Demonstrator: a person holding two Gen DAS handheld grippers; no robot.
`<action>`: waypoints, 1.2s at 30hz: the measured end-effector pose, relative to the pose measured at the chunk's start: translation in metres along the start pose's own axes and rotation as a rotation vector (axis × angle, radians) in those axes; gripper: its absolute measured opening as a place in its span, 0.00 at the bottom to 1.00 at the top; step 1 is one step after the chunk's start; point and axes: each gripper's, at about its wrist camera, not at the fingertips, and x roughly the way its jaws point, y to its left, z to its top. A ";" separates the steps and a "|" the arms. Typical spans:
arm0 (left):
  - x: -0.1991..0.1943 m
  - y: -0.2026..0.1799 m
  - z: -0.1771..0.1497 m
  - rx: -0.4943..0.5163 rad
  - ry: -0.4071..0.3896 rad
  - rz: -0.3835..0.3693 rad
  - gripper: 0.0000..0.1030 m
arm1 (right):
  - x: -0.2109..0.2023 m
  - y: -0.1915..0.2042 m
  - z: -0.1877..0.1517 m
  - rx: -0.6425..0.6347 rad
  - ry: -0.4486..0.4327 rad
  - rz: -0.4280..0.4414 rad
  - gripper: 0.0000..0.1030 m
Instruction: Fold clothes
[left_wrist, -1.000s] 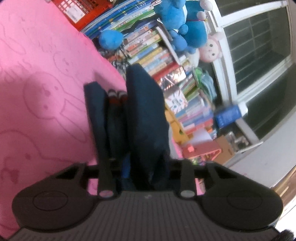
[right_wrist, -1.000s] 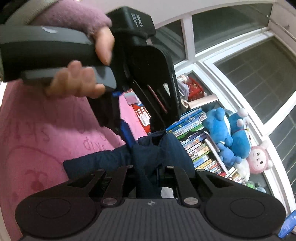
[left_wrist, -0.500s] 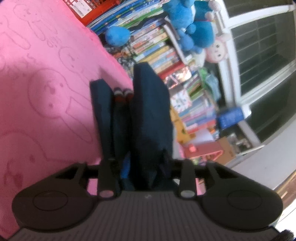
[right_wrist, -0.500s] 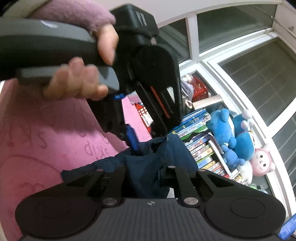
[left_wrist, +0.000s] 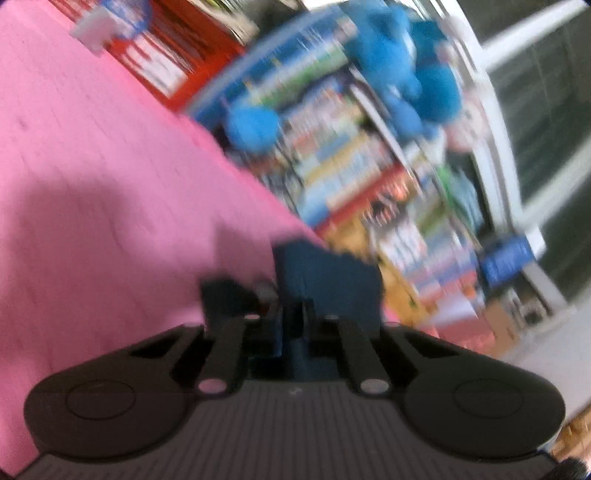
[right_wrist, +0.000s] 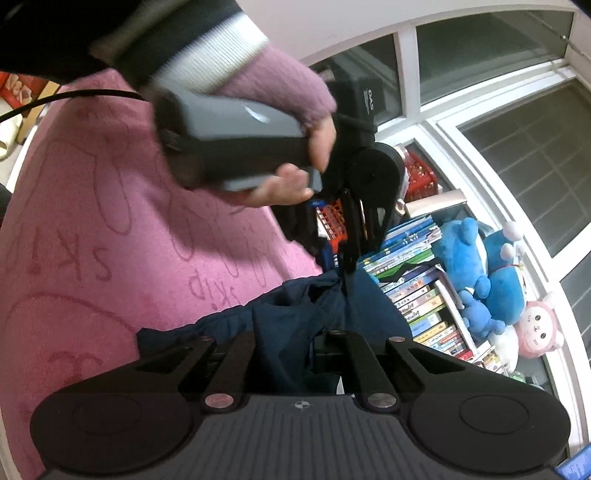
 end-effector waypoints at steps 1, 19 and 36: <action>0.001 0.003 0.006 -0.010 -0.021 0.027 0.04 | 0.000 0.000 0.000 -0.001 0.000 -0.001 0.08; 0.005 -0.148 -0.085 1.196 -0.008 0.103 0.33 | -0.006 0.004 0.001 -0.011 -0.009 -0.026 0.08; 0.013 -0.159 -0.042 1.121 -0.065 0.235 0.25 | -0.010 0.004 0.002 -0.010 -0.006 -0.021 0.10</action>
